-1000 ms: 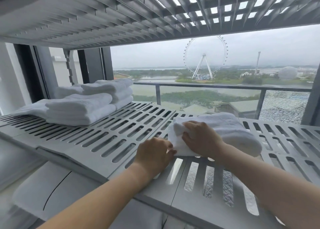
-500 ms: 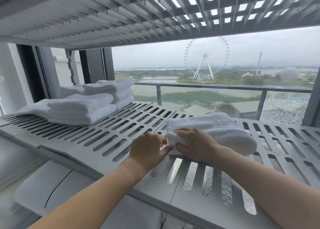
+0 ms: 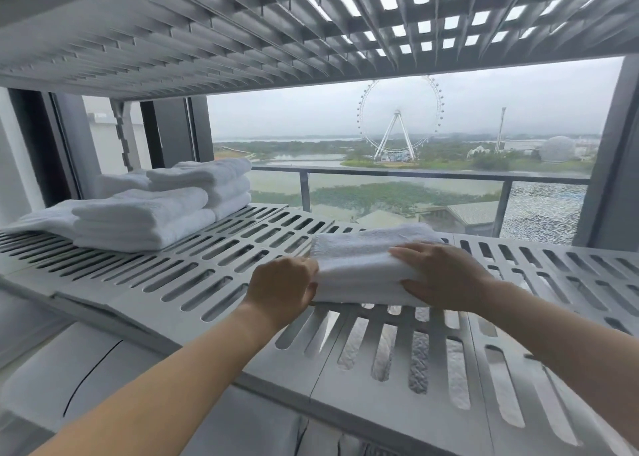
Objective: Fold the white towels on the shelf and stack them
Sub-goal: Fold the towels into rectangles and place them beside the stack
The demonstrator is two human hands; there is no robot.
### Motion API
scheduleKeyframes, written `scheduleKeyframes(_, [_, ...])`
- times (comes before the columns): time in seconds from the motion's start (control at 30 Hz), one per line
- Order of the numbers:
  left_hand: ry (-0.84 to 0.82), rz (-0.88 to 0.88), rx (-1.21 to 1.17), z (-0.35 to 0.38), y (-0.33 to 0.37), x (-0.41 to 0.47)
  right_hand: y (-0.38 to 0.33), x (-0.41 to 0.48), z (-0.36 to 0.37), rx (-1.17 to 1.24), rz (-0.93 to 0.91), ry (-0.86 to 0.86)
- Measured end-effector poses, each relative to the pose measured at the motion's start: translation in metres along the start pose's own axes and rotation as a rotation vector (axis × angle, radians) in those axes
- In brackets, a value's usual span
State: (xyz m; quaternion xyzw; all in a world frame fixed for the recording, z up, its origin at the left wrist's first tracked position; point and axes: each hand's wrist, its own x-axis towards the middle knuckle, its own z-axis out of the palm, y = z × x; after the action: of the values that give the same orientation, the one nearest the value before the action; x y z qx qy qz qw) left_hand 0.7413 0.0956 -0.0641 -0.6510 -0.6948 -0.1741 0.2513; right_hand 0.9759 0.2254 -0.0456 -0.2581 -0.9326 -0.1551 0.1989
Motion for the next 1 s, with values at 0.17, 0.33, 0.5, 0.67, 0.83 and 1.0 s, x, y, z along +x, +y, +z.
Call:
scheduleKeyframes(0.17, [0.004,0.052,-0.022,0.006,0.015,0.008,0.011,-0.020,0.001,0.104,0.090,0.064])
scheduleKeyframes(0.33, [-0.025,0.244,0.106,0.014,0.032,0.027,0.013,-0.026,0.003,0.163,0.048,0.038])
scheduleKeyframes(0.5, [-0.005,0.260,0.242,0.015,0.025,0.044,0.016,-0.034,0.005,0.152,0.015,0.030])
scheduleKeyframes(0.67, [-0.022,0.228,0.269,0.019,0.031,0.044,0.017,-0.039,0.008,0.239,0.056,0.138])
scheduleKeyframes(0.83, [0.060,0.286,0.367,0.018,0.046,0.043,0.020,-0.043,0.009,0.318,0.127,0.182])
scheduleKeyframes(1.0, [0.146,0.331,0.400,0.020,0.055,0.042,0.018,-0.038,0.013,0.140,0.215,0.109])
